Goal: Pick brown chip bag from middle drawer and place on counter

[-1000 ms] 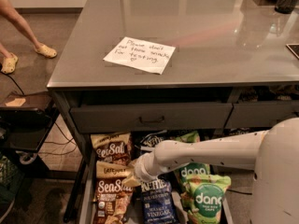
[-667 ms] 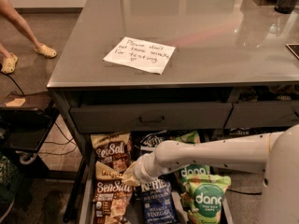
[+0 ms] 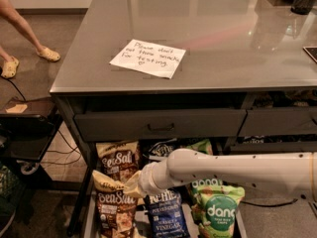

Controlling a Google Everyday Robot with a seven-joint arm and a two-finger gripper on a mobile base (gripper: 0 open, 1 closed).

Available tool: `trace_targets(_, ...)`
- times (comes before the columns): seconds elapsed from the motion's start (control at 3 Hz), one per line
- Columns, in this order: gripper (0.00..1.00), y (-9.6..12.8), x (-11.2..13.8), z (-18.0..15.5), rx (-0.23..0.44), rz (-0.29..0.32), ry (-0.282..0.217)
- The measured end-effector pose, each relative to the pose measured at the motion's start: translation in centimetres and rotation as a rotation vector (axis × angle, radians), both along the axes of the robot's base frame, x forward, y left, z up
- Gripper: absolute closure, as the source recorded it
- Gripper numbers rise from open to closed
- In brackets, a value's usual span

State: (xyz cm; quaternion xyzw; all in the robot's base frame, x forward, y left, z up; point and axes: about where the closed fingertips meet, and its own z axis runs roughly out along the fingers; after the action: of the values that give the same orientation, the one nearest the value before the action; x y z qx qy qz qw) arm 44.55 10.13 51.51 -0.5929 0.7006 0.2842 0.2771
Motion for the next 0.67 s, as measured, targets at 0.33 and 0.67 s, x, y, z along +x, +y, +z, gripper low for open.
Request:
trace_targets(0.33, 1.0, 0.1, 0.3, 4.7, 0.035, -0.008, -0.027)
trace_targets(0.67, 1.0, -1.5, 1.6, 9.6, 0.057, -0.046, -0.021)
